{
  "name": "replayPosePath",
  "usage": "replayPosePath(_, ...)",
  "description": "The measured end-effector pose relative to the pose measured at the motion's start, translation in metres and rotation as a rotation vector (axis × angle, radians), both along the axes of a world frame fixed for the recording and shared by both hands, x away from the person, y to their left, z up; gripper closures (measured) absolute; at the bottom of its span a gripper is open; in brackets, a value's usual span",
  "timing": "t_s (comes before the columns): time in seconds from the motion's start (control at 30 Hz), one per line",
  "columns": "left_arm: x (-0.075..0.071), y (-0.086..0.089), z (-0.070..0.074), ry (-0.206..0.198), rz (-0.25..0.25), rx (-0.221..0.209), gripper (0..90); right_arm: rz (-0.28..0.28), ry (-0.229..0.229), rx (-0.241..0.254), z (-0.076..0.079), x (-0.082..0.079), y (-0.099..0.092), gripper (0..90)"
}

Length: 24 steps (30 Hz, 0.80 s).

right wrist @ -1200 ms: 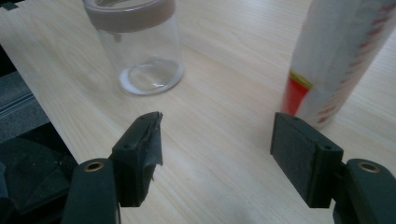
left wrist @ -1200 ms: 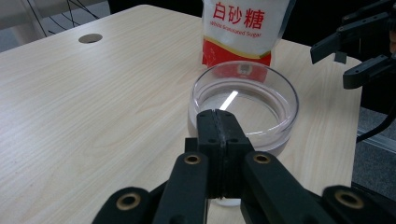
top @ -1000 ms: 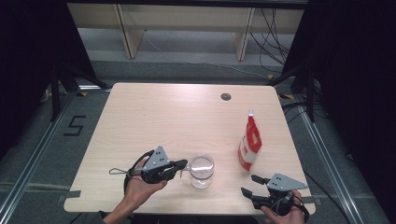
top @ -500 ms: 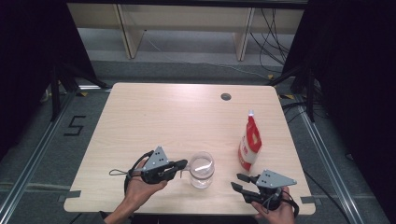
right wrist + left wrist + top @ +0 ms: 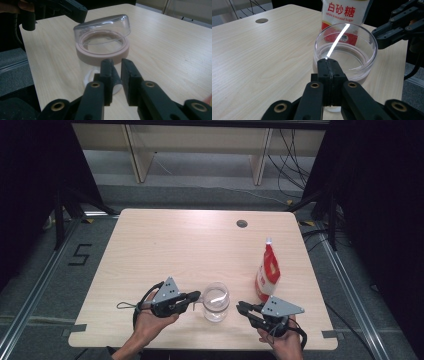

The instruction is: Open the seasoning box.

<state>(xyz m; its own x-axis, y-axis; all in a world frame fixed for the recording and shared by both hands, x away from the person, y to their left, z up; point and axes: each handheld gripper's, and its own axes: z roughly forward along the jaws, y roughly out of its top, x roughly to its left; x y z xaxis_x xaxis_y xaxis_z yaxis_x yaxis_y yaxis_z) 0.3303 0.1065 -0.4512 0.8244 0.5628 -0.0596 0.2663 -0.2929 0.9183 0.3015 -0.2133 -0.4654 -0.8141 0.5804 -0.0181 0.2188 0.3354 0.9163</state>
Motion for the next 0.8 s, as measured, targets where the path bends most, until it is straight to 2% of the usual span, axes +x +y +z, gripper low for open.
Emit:
replayPosePath(0.13, 0.000, 0.000, 0.000, -0.007, -0.001, 0.004, 89.1, 0.016, -0.013, -0.012, -0.001, 0.002, 0.006, 86.0)
replayPosePath(0.3, 0.000, 0.001, 0.000, -0.003, -0.001, 0.001, 89.1, 0.024, -0.007, -0.022, -0.001, 0.003, 0.012, 88.4)
replayPosePath(0.4, -0.001, 0.001, -0.001, 0.003, 0.004, -0.007, 89.0, 0.045, -0.022, -0.019, 0.001, 0.007, 0.020, 89.5)
replayPosePath(0.43, -0.001, 0.001, -0.001, 0.002, 0.004, -0.006, 89.0, 0.044, -0.045, -0.034, 0.002, 0.008, 0.020, 89.5)
replayPosePath(0.47, -0.001, 0.001, -0.001, 0.002, 0.004, -0.006, 89.0, 0.037, -0.016, -0.029, 0.003, 0.007, 0.021, 89.5)
replayPosePath(0.5, -0.001, 0.001, -0.001, 0.001, 0.003, -0.010, 89.0, 0.060, -0.035, -0.031, 0.003, 0.009, 0.022, 89.6)
replayPosePath(0.53, -0.001, 0.001, -0.001, 0.001, 0.003, -0.013, 89.0, 0.045, -0.017, -0.028, 0.004, 0.007, 0.023, 89.7)
replayPosePath(0.63, 0.000, 0.002, -0.002, -0.005, -0.009, -0.010, 87.7, 0.045, -0.018, -0.022, 0.004, 0.007, 0.024, 89.7)
replayPosePath(0.67, -0.001, 0.002, -0.002, 0.007, -0.001, -0.030, 85.4, 0.049, -0.025, -0.015, 0.004, 0.007, 0.026, 89.7)
replayPosePath(0.73, -0.002, 0.003, -0.002, 0.023, -0.011, -0.028, 74.6, 0.044, -0.013, -0.022, 0.005, 0.006, 0.026, 89.7)
replayPosePath(0.77, -0.004, 0.004, -0.002, 0.038, -0.006, -0.031, 69.1, 0.054, -0.026, -0.028, 0.005, 0.007, 0.027, 89.7)
replayPosePath(0.8, -0.004, 0.006, -0.002, 0.026, -0.017, -0.037, 63.9, 0.052, -0.030, -0.032, 0.005, 0.006, 0.027, 89.7)
